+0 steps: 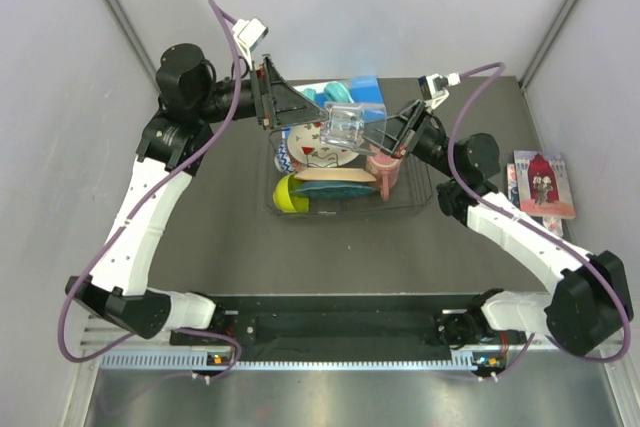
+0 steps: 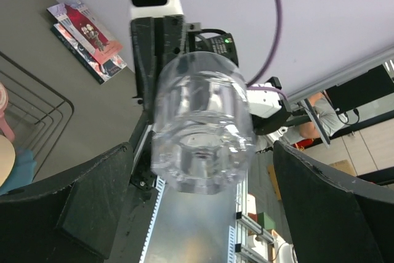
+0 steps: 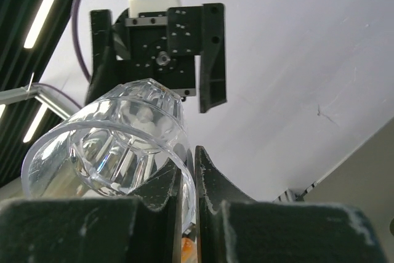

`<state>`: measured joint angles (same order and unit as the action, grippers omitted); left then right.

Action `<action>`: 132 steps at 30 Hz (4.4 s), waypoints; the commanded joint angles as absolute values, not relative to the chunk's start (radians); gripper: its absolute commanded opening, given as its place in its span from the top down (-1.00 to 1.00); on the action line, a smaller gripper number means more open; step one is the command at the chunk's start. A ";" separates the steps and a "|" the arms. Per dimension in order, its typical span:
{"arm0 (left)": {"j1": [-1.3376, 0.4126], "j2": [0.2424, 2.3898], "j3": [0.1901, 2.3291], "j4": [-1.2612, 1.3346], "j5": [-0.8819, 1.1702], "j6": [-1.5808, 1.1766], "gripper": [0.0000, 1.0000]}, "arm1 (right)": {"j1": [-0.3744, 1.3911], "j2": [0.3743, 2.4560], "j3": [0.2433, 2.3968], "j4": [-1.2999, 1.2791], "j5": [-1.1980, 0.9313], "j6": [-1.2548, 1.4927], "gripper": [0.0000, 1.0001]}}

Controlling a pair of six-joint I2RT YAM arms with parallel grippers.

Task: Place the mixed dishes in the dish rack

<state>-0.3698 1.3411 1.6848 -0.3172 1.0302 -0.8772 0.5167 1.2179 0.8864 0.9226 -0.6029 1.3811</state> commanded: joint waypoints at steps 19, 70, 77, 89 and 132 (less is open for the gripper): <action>-0.394 1.279 1.634 -0.330 0.989 -0.715 -0.98 | 0.520 1.272 0.948 1.106 -0.620 1.454 1.00; -0.663 1.468 1.993 -0.894 0.545 0.033 1.00 | 0.138 0.717 0.905 -0.116 -0.409 0.638 -0.99; -0.818 1.706 2.152 -0.907 0.480 0.139 1.00 | 0.138 0.438 0.988 -0.371 0.191 0.574 -0.99; -0.853 1.991 2.215 -0.805 0.463 0.161 1.00 | 0.140 0.258 0.970 -0.557 0.405 0.499 -0.99; -1.031 2.166 2.065 -0.787 -0.067 0.518 1.00 | 0.150 0.272 0.896 -0.581 0.360 0.508 -0.99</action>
